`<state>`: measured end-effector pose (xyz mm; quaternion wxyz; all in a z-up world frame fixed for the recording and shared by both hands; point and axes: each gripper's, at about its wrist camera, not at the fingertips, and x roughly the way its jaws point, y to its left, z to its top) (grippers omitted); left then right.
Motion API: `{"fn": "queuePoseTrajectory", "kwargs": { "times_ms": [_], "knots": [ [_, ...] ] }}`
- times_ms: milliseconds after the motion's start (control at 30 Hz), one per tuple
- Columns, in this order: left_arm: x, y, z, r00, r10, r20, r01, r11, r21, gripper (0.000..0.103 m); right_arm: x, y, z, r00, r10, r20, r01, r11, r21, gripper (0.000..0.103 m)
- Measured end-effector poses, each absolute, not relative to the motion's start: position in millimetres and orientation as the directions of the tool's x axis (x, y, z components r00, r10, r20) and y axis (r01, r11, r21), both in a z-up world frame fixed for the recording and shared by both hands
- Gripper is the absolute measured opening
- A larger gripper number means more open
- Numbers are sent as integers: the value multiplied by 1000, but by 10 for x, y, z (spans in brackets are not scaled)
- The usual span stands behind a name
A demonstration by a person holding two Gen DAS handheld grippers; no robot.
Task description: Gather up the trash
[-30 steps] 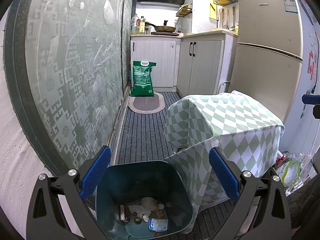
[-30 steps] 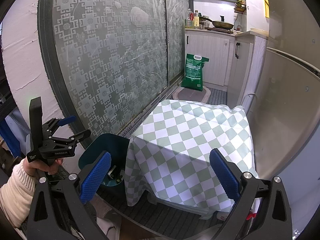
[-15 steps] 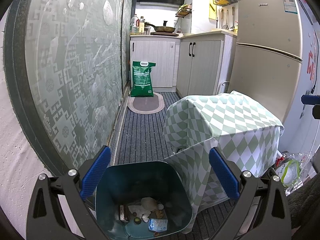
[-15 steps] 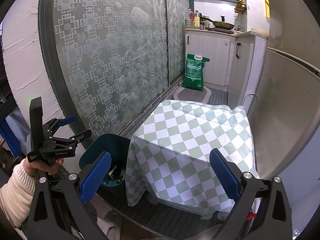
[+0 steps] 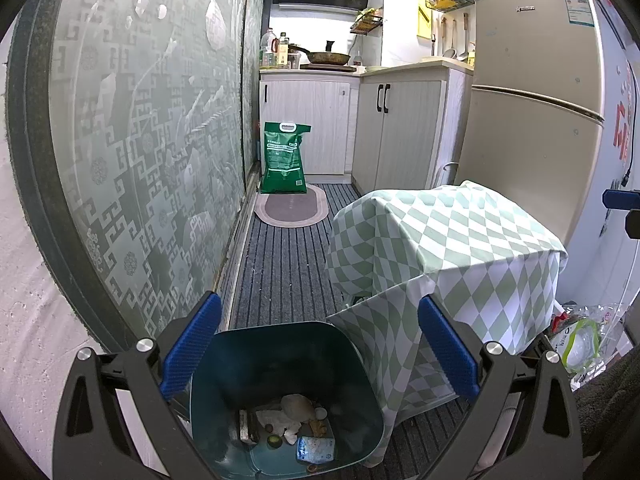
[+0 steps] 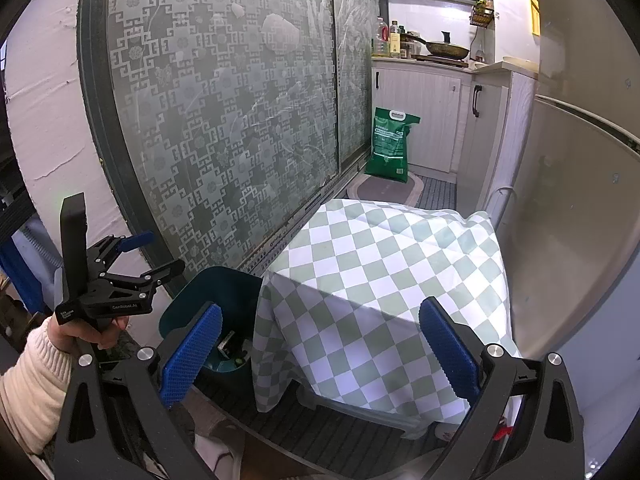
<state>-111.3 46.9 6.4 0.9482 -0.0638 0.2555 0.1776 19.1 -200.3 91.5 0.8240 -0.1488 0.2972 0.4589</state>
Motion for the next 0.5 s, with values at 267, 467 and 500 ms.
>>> {"fn": "queuePoseTrajectory", "kwargs": {
  "times_ms": [267,467,500],
  "knots": [
    [-1100,446,64,806,299,-511,-362,932,-27,100,184,-1994,925,402,668,-626,-845,533,27,100],
    [-1101,447,61,806,299,-510,-363,931,-28,100,186,-1998,917,402,668,-626,-845,534,28,100],
    [-1099,446,63,806,299,-511,-363,931,-28,100,186,-1995,915,402,668,-627,-845,534,28,100]
  ]
}}
